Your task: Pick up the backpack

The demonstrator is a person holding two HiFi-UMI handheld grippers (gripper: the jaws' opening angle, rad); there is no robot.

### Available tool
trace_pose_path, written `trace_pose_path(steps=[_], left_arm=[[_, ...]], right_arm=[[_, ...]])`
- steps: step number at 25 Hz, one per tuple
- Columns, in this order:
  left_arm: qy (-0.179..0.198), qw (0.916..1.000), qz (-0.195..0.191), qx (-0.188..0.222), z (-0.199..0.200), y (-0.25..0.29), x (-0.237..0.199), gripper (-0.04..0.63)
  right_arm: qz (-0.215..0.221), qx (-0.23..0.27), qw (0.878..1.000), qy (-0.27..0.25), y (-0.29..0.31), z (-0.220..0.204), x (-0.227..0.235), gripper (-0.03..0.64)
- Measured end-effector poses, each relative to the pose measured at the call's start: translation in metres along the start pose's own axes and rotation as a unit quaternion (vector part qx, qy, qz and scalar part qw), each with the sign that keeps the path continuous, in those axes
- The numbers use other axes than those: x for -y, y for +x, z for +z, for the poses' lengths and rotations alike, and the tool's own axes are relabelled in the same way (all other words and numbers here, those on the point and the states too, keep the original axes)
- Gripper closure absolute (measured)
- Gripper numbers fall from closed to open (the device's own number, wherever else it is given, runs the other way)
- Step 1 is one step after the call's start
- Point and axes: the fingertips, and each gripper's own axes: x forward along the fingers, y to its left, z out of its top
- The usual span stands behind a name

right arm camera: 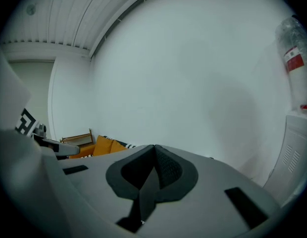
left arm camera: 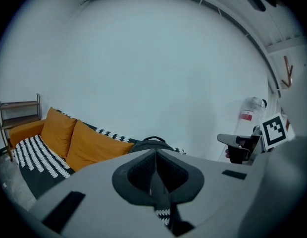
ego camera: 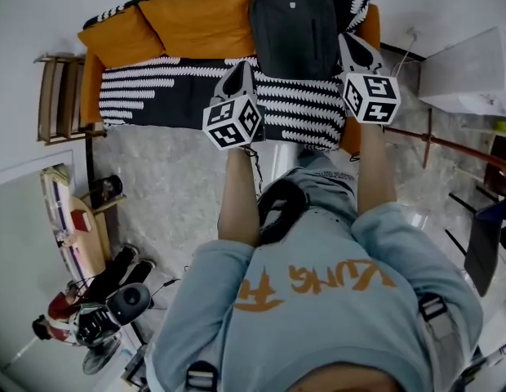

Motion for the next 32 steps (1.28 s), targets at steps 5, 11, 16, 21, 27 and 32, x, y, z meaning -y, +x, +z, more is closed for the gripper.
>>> trace_pose_path(steps=[5,11,16,21,27,32], left_arm=[[0.004,0.9997,-0.014,-0.018,-0.001,0.036,0.012,0.572],[0.005,0.9995,-0.006,-0.030,-0.005,0.055,0.016,0.572],[0.000,0.9992,0.008,-0.040,-0.014,0.061,0.007,0.572],[0.002,0.9981,0.003,-0.062,-0.031,0.072,0.007,0.572],[-0.003,0.9963,-0.014,-0.085,-0.042,0.091,0.007,0.572],[-0.027,0.9942,-0.023,-0.101,-0.060,0.109,0.001,0.572]], right_arm=[[-0.020,-0.013,0.999,0.033,0.022,-0.013,0.040,0.618],[-0.001,-0.019,0.999,0.049,0.043,-0.017,0.044,0.618],[0.003,-0.035,0.998,0.058,0.051,-0.030,0.045,0.618],[-0.010,-0.039,0.996,0.074,0.048,-0.041,0.055,0.618],[-0.044,-0.051,0.994,0.089,0.045,-0.051,0.075,0.618],[-0.052,-0.077,0.992,0.083,0.047,-0.070,0.075,0.618]])
